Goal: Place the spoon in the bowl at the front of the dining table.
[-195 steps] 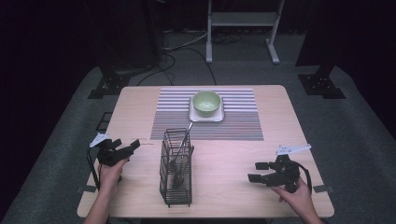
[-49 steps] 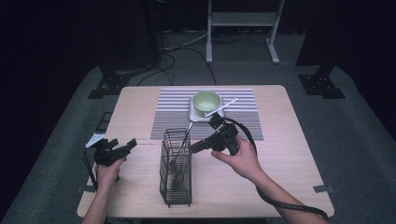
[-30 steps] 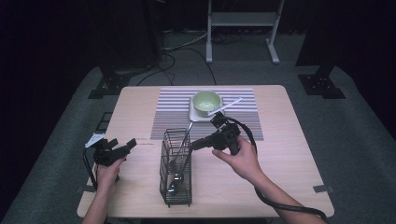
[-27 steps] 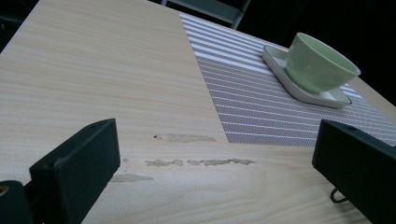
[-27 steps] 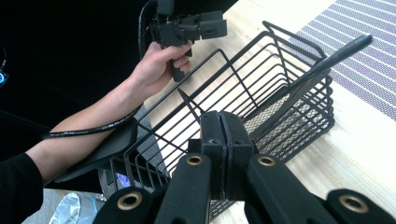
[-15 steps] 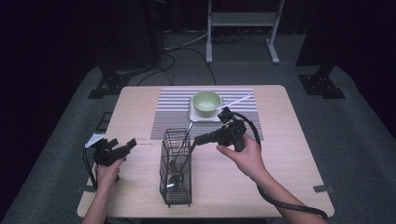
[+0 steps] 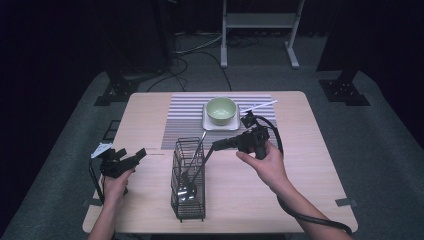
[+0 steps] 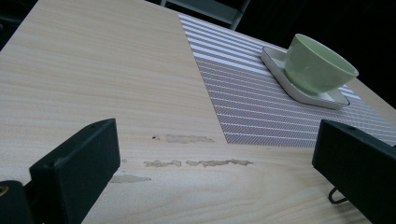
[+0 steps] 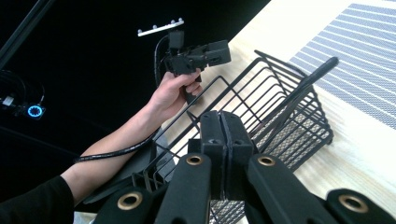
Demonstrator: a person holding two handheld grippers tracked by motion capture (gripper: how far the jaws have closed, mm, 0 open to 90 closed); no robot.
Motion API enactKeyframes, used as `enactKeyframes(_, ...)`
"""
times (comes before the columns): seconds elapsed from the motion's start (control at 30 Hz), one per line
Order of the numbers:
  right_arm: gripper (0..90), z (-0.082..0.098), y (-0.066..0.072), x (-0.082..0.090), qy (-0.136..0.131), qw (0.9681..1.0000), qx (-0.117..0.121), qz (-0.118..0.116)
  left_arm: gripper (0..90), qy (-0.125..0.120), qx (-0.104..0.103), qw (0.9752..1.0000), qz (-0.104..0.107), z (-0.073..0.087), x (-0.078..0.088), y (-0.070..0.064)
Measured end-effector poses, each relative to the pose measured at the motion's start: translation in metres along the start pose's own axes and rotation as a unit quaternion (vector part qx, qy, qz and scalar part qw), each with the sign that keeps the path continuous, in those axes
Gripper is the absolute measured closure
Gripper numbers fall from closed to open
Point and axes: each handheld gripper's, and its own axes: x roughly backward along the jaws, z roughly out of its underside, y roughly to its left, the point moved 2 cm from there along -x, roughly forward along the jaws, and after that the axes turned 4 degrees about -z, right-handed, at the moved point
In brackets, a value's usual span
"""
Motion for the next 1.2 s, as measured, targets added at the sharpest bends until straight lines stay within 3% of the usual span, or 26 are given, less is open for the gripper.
enactKeyframes(0.57, 89.1, -0.002, -0.003, 0.013, -0.024, 0.9991, -0.022, -0.027, 0.0, 0.001, 0.001, 1.0000, 0.001, 0.000, -0.001, 0.000)
enactKeyframes(1.2, 89.1, -0.004, -0.005, 0.031, -0.053, 0.9973, -0.034, -0.038, 0.0, 0.001, 0.001, 1.0000, 0.000, 0.001, -0.001, 0.000)
